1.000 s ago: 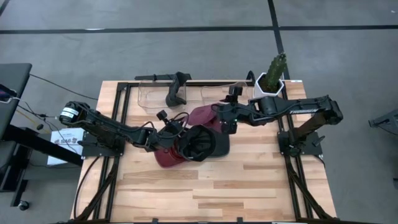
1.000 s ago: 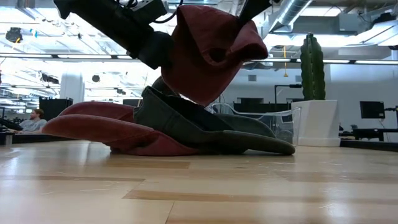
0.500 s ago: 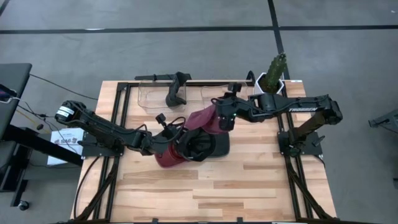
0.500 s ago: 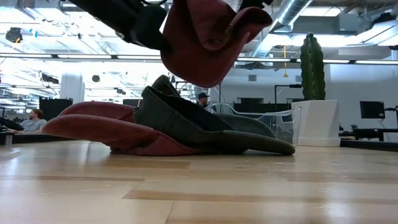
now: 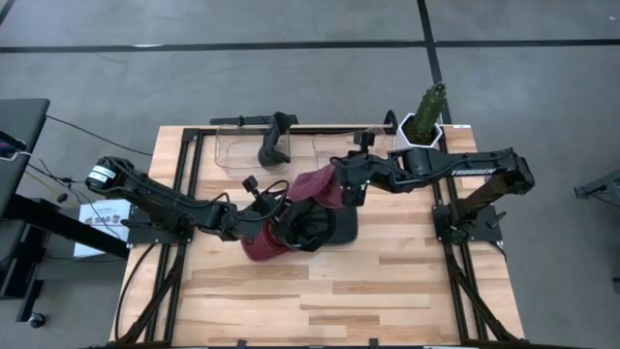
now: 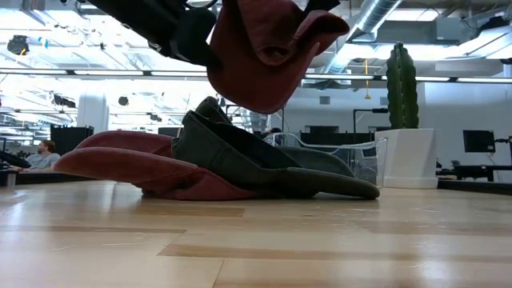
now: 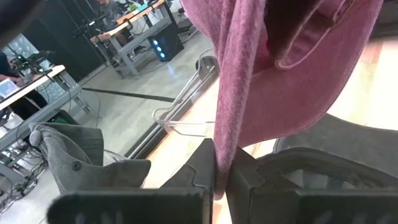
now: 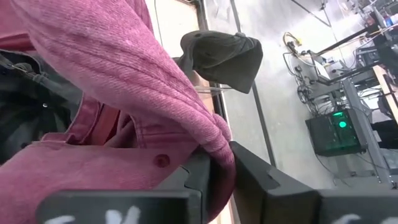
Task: Pick & Place hat
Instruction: Put the red cap into the right transparent bin
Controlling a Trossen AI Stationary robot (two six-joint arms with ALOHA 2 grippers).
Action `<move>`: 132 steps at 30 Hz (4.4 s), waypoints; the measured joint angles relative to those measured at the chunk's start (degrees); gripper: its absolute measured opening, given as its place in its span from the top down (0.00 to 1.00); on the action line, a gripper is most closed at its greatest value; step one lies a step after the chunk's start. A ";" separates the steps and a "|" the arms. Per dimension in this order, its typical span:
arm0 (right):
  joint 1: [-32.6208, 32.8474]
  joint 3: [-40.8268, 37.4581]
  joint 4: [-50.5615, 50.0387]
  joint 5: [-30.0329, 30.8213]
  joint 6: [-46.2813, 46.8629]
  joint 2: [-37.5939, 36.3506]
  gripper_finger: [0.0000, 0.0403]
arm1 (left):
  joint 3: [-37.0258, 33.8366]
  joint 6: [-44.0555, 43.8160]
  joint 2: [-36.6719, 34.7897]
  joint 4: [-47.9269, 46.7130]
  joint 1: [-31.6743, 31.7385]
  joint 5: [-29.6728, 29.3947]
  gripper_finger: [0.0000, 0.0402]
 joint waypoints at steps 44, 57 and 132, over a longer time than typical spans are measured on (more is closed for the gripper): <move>3.71 5.70 -5.99 1.18 3.07 -0.04 1.00 | 0.00 -10.35 0.02 -3.45 4.62 18.01 0.69; 3.32 5.70 -16.03 0.80 -2.73 -0.04 1.00 | -0.02 -10.17 0.02 -3.60 4.65 22.67 0.63; -6.92 5.70 -21.42 -55.58 -33.08 -15.45 1.00 | -0.04 -10.12 0.02 -3.39 4.63 22.68 0.63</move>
